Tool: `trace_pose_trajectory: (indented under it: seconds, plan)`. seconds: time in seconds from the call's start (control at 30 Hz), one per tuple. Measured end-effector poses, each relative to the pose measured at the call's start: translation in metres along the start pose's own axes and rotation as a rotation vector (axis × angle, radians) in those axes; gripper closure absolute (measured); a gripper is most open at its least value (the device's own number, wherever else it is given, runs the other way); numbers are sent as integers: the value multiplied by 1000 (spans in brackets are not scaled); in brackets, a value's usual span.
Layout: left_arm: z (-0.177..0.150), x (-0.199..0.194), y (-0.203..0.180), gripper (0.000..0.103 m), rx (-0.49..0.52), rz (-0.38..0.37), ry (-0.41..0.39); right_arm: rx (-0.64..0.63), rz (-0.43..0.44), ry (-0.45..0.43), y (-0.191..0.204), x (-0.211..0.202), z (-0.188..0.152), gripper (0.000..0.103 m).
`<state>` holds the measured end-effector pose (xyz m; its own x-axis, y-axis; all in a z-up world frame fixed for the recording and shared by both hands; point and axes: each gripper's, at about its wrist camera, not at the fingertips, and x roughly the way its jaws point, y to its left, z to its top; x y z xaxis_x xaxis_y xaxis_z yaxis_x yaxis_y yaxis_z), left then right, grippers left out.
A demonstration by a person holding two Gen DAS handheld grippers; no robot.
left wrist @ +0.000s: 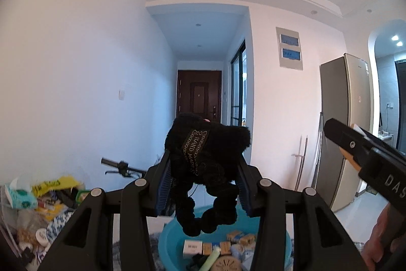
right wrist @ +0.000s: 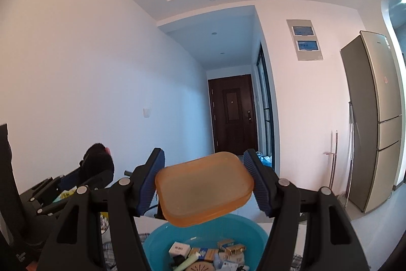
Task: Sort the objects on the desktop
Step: 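Carry the black glove with the left gripper while the right carries the soap box over the basin, then lower the black glove and orange soap box into the basin with both grippers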
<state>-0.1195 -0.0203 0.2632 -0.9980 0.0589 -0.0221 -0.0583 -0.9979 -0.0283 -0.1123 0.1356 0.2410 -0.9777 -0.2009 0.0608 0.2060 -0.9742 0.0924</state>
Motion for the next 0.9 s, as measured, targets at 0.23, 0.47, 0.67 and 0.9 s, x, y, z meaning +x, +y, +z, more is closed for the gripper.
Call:
trace_pose_trajectory:
  seconds: [0.23, 0.47, 0.67, 0.9]
  plan:
    - [-15, 20, -6, 56, 1, -35, 3, -29, -12, -8, -6, 16, -4, 40]
    - [-42, 42, -14, 56, 31, -9, 45, -9, 6, 61, -15, 39, -30, 40]
    - [-49, 53, -20, 56, 40, -21, 73, -21, 3, 64, -19, 38, -30, 40]
    - [-56, 60, -20, 56, 30, -48, 109, -26, 0, 84, -24, 47, -34, 39]
